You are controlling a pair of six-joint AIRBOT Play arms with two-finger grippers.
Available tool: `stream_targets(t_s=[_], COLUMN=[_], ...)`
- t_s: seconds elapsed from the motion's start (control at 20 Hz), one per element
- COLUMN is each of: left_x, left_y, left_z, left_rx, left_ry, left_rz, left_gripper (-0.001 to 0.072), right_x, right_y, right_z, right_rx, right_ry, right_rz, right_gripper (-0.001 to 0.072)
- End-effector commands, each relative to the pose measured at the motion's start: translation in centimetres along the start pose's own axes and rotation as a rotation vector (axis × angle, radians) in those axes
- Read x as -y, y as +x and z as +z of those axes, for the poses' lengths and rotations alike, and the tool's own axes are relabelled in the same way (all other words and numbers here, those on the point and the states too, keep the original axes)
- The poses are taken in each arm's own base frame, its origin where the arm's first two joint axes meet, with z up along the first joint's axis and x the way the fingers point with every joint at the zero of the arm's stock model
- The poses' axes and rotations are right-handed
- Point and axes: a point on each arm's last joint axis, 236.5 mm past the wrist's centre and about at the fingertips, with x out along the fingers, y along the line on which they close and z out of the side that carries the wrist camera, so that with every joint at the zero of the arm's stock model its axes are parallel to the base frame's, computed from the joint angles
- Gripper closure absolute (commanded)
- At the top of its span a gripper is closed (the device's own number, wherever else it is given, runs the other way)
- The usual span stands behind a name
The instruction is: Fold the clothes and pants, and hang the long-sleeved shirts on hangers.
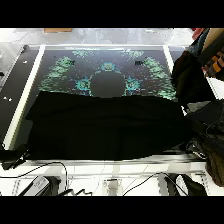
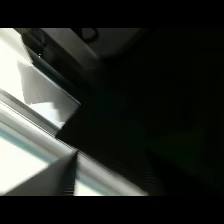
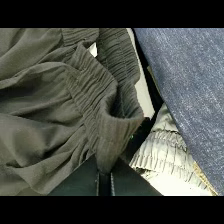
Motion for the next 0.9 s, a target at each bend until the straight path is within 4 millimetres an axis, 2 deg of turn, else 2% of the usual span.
stream_targets(t_s=[0.0, 0.1, 0.2, 0.3, 0.4, 0.55, 0.7, 0.85], left_x=[0.6, 0.7, 0.8, 1.1, 1.4, 2.3, 2.6, 2.7], left_y=[0.8, 0.5, -0.5, -2.5, -5.0, -9.9, -15.7, -21.1], left_z=[1.1, 1.3, 1.9, 2.8, 4.4, 7.1, 9.8, 11.9], left_rx=[0.033, 0.047, 0.083, 0.133, 0.214, 0.382, 0.606, 0.835], left_ry=[-0.034, -0.031, -0.012, 0.05, 0.069, 0.105, 0.127, 0.135], left_rz=[-0.035, -0.036, -0.031, -0.023, -0.01, 0.005, 0.055, 0.104], left_gripper=[0.0462, 0.0694, 0.0696, 0.0696, 0.0696, 0.0696, 0.0697, 0.0698], right_x=[-0.1, -0.1, -0.1, -0.2, 0.0, 0.0, -0.2, -0.3], right_y=[0.0, -0.1, -0.3, -1.3, -2.9, -6.1, -9.0, -10.3], right_z=[0.0, 0.0, -0.9, -1.6, -0.9, 0.5, 1.9, 3.1], right_rx=[0.002, -0.002, -0.04, -0.083, -0.07, -0.046, -0.005, 0.045], right_ry=[0.0, 0.0, -0.003, -0.01, -0.022, -0.033, -0.042, -0.044], right_rz=[0.002, 0.002, 0.004, 0.003, -0.01, -0.02, -0.023, -0.025], right_gripper=[0.069, 0.069, 0.0691, 0.0691, 0.0691, 0.0691, 0.0691, 0.0691])
